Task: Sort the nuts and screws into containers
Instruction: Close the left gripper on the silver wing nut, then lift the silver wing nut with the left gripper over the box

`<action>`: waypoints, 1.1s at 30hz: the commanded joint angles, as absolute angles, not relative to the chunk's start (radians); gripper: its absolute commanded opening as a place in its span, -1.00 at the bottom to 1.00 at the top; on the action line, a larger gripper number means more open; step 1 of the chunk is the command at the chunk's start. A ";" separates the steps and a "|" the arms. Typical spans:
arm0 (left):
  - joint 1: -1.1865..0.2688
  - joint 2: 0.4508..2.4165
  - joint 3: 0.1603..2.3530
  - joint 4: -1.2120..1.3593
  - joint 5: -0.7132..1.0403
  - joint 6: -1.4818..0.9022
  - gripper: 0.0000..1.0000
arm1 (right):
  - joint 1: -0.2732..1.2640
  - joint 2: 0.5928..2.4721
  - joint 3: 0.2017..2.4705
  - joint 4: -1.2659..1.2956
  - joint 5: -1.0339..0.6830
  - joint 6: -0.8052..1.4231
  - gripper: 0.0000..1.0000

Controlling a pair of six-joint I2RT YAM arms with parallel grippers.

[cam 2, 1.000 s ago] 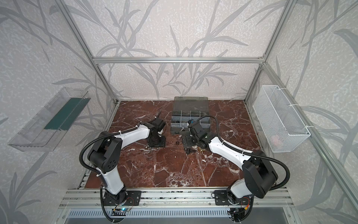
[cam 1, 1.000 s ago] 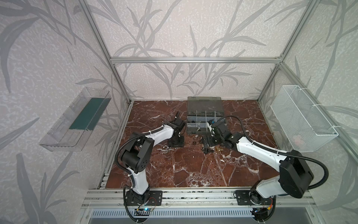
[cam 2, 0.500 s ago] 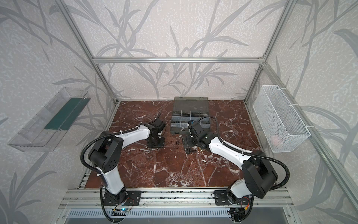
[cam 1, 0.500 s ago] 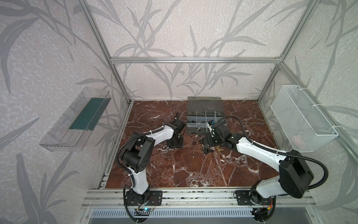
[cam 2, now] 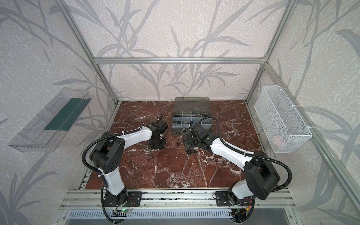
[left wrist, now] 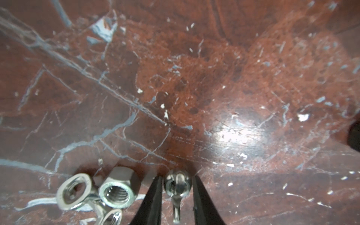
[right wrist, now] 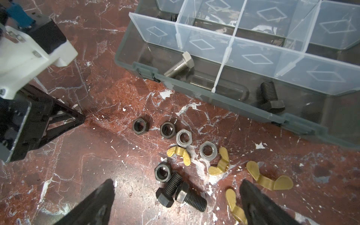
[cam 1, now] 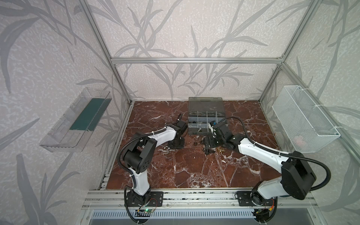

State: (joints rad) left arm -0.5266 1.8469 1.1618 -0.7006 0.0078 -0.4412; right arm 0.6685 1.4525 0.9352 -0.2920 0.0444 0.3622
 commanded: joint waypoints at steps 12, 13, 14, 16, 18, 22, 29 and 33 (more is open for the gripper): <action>-0.566 1.936 1.180 -0.761 -0.084 -0.422 -0.69 | 0.654 1.388 0.898 -0.273 0.052 0.376 0.98; -0.567 1.932 1.179 -0.760 -0.082 -0.423 -0.71 | 0.653 1.386 0.896 -0.273 0.051 0.376 0.98; -0.568 1.924 1.178 -0.758 -0.077 -0.425 -0.74 | 0.652 1.384 0.895 -0.272 0.051 0.376 0.98; -0.568 1.907 1.181 -0.753 -0.068 -0.425 -0.76 | 0.650 1.385 0.894 -0.273 0.049 0.377 0.98; -0.568 1.884 1.188 -0.749 -0.046 -0.426 -0.77 | 0.649 1.385 0.893 -0.270 0.049 0.376 0.98; -0.568 1.846 1.218 -0.732 0.008 -0.428 -0.80 | 0.649 1.385 0.894 -0.270 0.046 0.379 0.98; -0.569 1.834 1.283 -0.741 0.052 -0.437 -0.81 | 0.645 1.376 0.894 -0.276 0.048 0.376 0.98; -0.567 1.836 1.304 -0.734 0.075 -0.441 -0.82 | 0.638 1.371 0.896 -0.279 0.045 0.374 0.98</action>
State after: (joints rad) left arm -0.5629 1.8687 1.2755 -0.7250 0.0486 -0.4301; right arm 0.6476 1.3998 0.8986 -0.2810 0.0441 0.3725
